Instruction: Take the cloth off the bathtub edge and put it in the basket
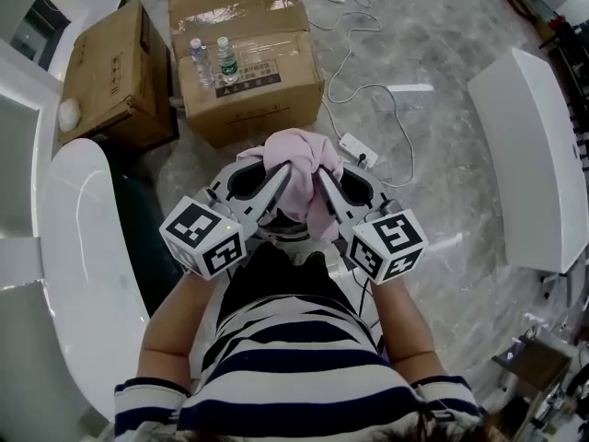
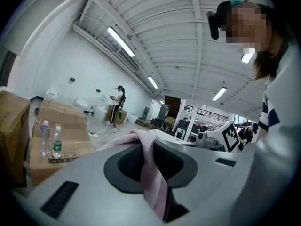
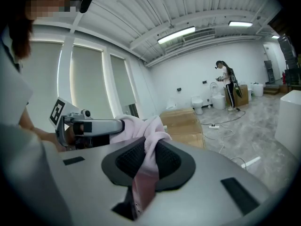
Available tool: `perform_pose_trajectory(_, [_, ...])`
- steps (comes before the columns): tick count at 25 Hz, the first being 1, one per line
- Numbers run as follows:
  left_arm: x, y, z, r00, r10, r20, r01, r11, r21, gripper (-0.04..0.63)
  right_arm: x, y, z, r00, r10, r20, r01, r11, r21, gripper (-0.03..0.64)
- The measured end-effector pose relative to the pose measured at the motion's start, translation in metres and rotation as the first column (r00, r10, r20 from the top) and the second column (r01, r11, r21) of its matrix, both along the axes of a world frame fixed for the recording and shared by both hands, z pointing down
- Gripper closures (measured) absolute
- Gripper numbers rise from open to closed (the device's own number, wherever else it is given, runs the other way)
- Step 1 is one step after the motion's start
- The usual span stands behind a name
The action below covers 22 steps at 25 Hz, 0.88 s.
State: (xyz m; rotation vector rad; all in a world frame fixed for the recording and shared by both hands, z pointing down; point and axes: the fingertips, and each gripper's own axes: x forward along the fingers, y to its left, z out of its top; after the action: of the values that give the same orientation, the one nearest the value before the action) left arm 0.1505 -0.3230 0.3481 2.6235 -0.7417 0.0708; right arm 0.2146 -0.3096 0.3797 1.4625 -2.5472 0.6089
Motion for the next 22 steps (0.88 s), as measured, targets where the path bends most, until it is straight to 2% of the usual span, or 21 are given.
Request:
perform_pose_trajectory(6, [-0.011,-0.013,0.058,0.998,0.051,0.030,-0.047,0.993,-0.108,0.529,-0.005,-0.005,0.054,0.999,0.033,-0.030,-0.036,0.991,-0.127,0.545])
perform_pose_trajectory(10, [-0.020,-0.017,0.099,0.996,0.062,0.058,-0.050,0.982,-0.184,0.529,-0.014,-0.010,0.088,0.998,0.035,-0.059,-0.046,0.976,-0.211,0.545])
perform_pose_trajectory(16, [-0.030,-0.011,0.164,0.982,0.138,0.129,-0.099,0.957,-0.271,0.529,-0.016,-0.006,0.149,0.994,0.059,-0.092,-0.086,0.940,-0.330,0.545])
perform_pose_trajectory(22, [-0.040,-0.005,0.224,0.960,0.194,0.201,-0.113,0.927,-0.357,0.529,-0.024,0.002,0.206,0.992,0.080,-0.099,-0.115,0.896,-0.429,0.545])
